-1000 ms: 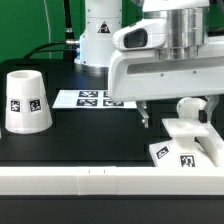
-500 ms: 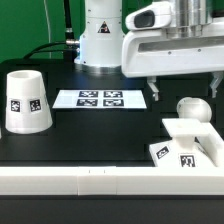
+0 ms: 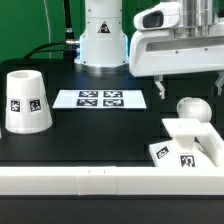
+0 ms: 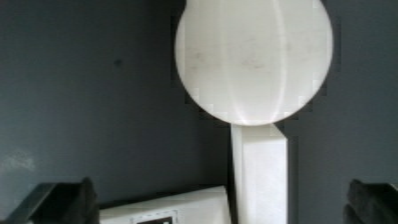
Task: Assemble lamp
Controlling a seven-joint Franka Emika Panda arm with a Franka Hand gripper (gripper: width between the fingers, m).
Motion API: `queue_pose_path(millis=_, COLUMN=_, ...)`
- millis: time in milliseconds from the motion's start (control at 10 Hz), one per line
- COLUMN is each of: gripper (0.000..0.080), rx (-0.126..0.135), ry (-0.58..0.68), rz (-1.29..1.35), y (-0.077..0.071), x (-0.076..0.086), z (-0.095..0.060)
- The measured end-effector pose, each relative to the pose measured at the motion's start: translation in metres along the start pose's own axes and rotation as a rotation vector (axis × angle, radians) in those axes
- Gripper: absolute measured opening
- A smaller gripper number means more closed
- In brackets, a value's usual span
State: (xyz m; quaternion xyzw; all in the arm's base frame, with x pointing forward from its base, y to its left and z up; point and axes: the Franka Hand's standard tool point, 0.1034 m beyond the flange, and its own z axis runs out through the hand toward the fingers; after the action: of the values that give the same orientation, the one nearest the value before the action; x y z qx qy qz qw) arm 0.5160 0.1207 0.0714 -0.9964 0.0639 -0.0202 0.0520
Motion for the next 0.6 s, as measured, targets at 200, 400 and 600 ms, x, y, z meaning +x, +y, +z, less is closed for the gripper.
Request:
queue_pose_path(millis=200, gripper=0.0698, rx=-0.017, ry=-0.180, rz=-0.050, y=-0.002, x=-0.002, z=0.001)
queue_pose_path(millis=400, gripper=0.0698, rx=-0.024, ry=-0.334, rz=-0.090, y=-0.008, x=-0.004, z=0.005)
queue_pose_path(millis=600, gripper=0.0698, rx=-0.038, ry=-0.491, rz=-0.085, y=-0.006, x=-0.007, z=0.006)
